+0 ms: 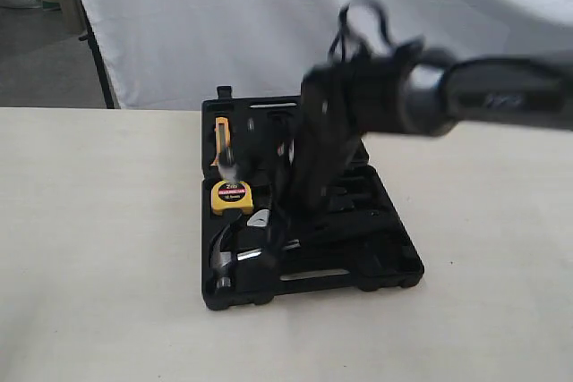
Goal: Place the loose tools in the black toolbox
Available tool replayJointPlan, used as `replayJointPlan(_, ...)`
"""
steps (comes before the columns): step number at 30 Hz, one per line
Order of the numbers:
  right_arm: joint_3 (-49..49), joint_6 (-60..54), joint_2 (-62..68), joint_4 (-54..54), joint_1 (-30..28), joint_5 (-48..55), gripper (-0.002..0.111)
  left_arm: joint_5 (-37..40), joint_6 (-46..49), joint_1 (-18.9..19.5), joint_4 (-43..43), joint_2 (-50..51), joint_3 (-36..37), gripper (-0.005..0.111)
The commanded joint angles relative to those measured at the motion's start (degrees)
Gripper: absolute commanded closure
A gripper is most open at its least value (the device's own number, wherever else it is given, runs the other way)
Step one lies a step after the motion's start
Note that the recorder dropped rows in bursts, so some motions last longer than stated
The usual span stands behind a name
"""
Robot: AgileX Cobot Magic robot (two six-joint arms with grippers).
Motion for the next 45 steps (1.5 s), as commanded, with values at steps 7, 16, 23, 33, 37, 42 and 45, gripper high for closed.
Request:
replayJointPlan(7,-5.95,0.24,2.66,-0.11,-0.18,8.99,0.109,-0.41,-0.27,1.45,0.25,-0.18,-0.15,0.106)
replayJointPlan(16,-6.94,2.90,-6.76,0.67,-3.69,7.94,0.109,-0.41,-0.27,1.45,0.25,-0.18,-0.15,0.106)
replayJointPlan(23,-4.87,6.62,-5.05,0.76,-10.42,10.07,0.109,-0.41,-0.27,1.45,0.25,-0.18,-0.15,0.106)
replayJointPlan(33,6.60,5.39,-1.14,0.76,-14.41,8.55,0.109,-0.41,-0.27,1.45,0.25,-0.18,-0.15,0.106)
replayJointPlan(37,8.91,0.82,-0.65,3.66,-13.87,8.63,0.109,-0.41,-0.27,1.45,0.25,-0.18,-0.15,0.106)
replayJointPlan(42,9.18,0.19,-0.65,4.42,-12.83,12.58,0.109,-0.41,-0.27,1.45,0.25,-0.18,-0.15,0.106)
replayJointPlan(45,9.18,0.19,-1.06,4.42,-12.35,15.09,0.109,-0.41,-0.27,1.45,0.25,-0.18,-0.15,0.106)
